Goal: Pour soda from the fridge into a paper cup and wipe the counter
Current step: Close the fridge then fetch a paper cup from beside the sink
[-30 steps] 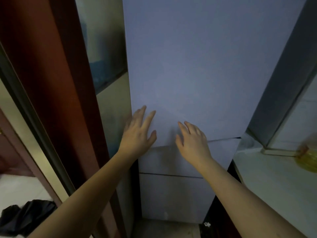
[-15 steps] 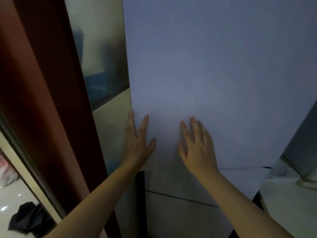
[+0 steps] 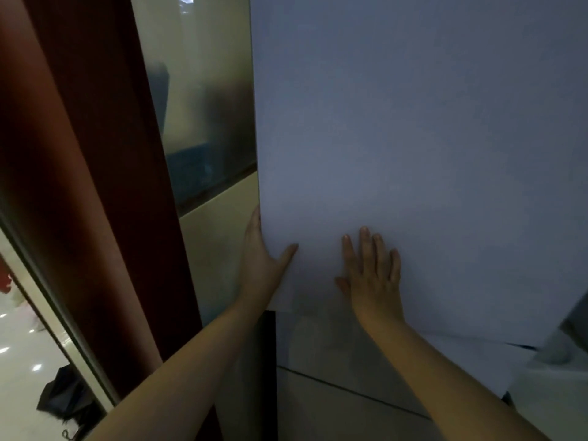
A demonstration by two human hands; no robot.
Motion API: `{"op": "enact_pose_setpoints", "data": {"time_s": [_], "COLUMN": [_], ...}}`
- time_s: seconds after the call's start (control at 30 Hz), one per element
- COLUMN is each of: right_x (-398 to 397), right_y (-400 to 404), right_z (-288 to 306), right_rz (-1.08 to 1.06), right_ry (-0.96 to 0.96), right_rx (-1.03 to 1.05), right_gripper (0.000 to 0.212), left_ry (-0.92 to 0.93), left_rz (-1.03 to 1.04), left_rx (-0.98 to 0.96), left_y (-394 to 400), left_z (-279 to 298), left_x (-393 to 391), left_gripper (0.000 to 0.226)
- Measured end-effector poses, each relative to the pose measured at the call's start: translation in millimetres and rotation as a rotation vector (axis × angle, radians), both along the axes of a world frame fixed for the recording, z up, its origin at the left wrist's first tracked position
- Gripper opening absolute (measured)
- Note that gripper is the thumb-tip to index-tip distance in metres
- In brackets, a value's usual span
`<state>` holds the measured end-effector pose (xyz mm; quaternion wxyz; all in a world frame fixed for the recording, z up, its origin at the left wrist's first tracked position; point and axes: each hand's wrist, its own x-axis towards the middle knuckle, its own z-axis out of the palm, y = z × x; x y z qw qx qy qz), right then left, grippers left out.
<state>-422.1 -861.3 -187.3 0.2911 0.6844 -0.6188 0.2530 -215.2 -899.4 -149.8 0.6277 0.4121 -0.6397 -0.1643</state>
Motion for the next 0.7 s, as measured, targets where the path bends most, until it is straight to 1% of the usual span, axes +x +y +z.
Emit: {"op": "enact_pose_setpoints", "data": {"time_s": [0.1,0.23,0.4,0.53,0.7], "right_x": [1,-2,-9,-8,-8], "right_y": [-11,-23,-36,-40,-38], "right_z": [2,4,10,9,13], "right_rz": [-0.014,-0.036,-0.064,-0.042,-0.035], "right_ry": [-0.01,0.006,0.032,-0.008,-0.026], "right_rx": [0.048,0.093,0.158,0.162,0.224], "right_gripper": [0.119,0.123,0.116,0.105,0.102], "left_ry": [0.001,0.001,0.018,-0.005,-0.009], "left_rz": [-0.025,-0.097,-0.167,-0.193,-0.234], "left_rx": [0.0,0.119,0.271,0.315,0.385], "left_y": [-14,-23,-41,-46,-41], "left_z": [3,13,28,29,32], "left_x": [-5,-11,-16,-16,-11], "left_gripper": [0.079,0.083,0.081,0.091,0.089]}}
